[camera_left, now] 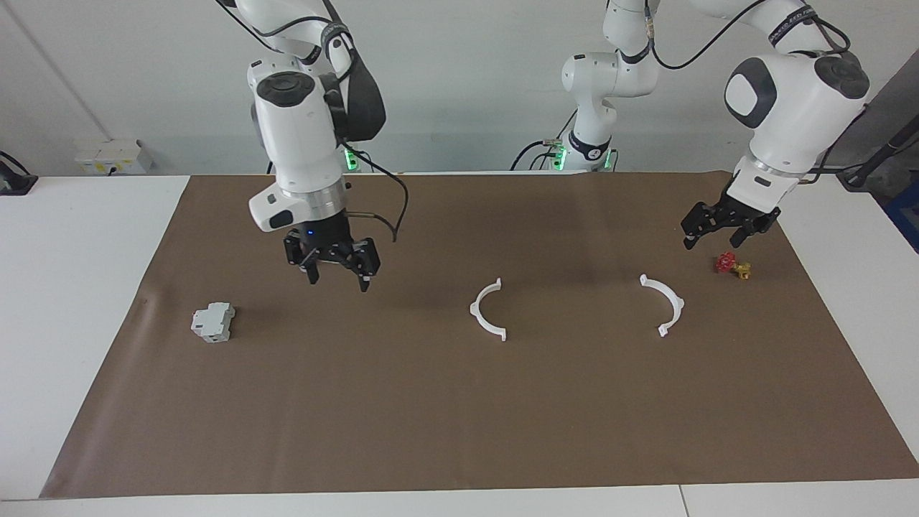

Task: Assemble drain pipe with both arms
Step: 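Release the clamp half and withdraw the right gripper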

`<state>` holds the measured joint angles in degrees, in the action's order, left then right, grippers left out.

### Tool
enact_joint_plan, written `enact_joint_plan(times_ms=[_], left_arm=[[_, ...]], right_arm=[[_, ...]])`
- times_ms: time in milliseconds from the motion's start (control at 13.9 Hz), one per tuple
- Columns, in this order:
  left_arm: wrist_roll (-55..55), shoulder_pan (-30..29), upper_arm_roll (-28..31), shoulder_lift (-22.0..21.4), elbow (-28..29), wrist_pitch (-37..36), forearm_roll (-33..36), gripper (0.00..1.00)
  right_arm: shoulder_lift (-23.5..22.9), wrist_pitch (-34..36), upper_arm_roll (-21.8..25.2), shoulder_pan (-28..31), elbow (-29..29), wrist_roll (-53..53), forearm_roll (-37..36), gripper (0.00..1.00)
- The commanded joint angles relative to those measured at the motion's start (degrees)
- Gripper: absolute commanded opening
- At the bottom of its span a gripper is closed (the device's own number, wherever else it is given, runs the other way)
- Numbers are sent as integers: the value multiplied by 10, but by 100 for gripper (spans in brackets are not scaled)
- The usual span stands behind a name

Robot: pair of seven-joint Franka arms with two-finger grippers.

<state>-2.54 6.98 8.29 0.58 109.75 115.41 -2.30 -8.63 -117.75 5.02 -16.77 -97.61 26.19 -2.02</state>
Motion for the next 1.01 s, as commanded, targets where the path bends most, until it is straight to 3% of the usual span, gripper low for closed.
enact_joint_plan(times_ms=[0,359,575,934], left_arm=[[6,-5,14,-14,101,120,-4,100],[8,-6,41,13,186,251,-4,100],[47,5,41,78,219,382,-4,100],[125,22,39,93,216,396,-4,100]], right_arm=[[40,51,-11,63,-13,-65,-4,100],[90,159,-9,112,-8,-153,12,100],[98,249,-9,134,29,-205,13,100],[106,251,-8,156,17,-249,12,100]])
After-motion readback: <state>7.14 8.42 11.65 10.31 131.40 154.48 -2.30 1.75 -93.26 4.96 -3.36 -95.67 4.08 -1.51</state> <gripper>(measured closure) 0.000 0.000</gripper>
